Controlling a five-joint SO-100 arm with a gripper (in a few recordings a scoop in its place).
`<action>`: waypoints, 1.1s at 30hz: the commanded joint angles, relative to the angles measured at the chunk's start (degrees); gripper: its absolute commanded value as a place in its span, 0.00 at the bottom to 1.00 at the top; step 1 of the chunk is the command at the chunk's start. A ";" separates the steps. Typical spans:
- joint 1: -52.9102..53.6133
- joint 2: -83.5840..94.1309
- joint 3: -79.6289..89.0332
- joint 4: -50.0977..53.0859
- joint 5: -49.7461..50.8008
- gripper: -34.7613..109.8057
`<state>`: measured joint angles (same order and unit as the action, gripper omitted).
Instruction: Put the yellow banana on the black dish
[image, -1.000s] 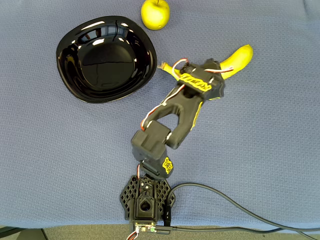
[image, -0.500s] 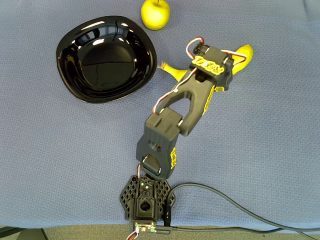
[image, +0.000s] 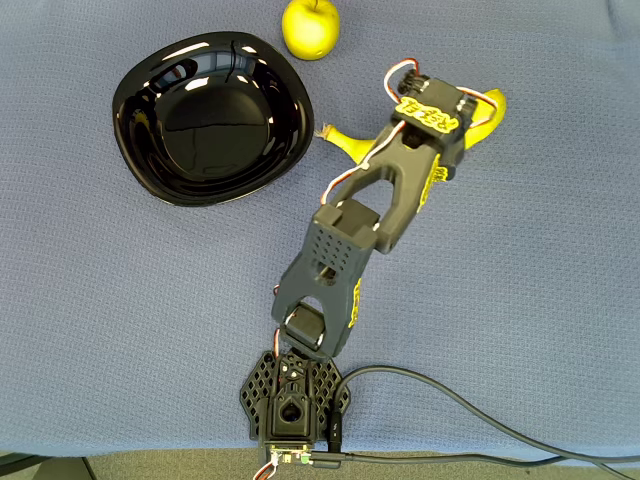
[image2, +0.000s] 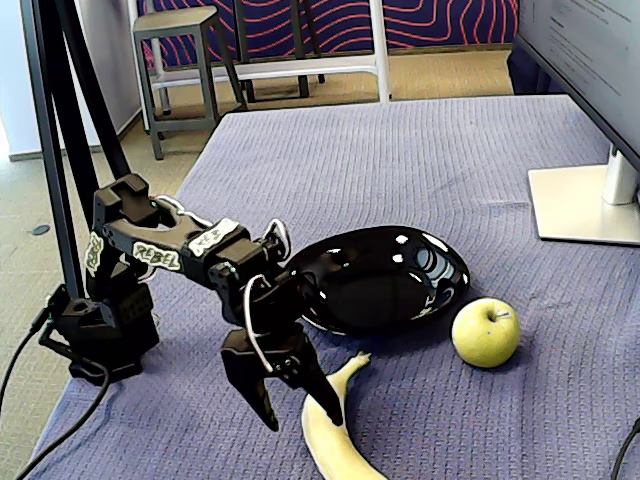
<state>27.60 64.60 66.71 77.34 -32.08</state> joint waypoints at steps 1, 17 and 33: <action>-1.23 -0.09 -3.69 3.52 -5.10 0.43; -2.72 -2.55 -6.33 -0.88 -16.17 0.42; -2.29 -8.00 -7.91 -4.83 -16.26 0.42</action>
<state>25.14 56.43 62.05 73.74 -48.87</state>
